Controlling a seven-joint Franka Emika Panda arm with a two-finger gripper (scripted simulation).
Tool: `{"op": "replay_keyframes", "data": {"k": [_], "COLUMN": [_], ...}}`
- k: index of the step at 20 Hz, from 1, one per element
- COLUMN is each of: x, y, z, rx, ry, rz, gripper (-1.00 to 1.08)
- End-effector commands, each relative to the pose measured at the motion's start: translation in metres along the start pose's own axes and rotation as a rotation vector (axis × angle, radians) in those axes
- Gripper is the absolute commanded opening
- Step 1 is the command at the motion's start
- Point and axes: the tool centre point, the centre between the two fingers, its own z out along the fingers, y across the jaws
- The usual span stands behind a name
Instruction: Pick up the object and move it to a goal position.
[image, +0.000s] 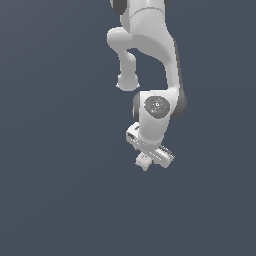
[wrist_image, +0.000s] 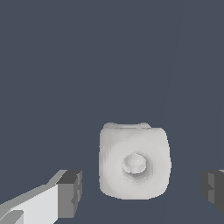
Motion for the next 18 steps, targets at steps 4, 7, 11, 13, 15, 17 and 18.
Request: {"op": "replay_keyframes", "data": {"k": [4,7,11,13,15,17,18], "x": [0.0,-0.001,-0.001,0.0,0.0,0.0,0.0], "y": [0.0,0.001,0.001,0.001,0.0,0.0,0.0], "z": [0.013,0.029,0.046,0.049,0.05,0.05,0.05], "rx": [0.0,0.0,0.0,0.0,0.0,0.0,0.0], "ry": [0.0,0.0,0.0,0.0,0.0,0.0,0.0], "rz": [0.001,0.003,0.004,0.004,0.004,0.004,0.004], "gripper": [1.0,1.0,1.0,1.0,1.0,-1.0,-1.0]}}
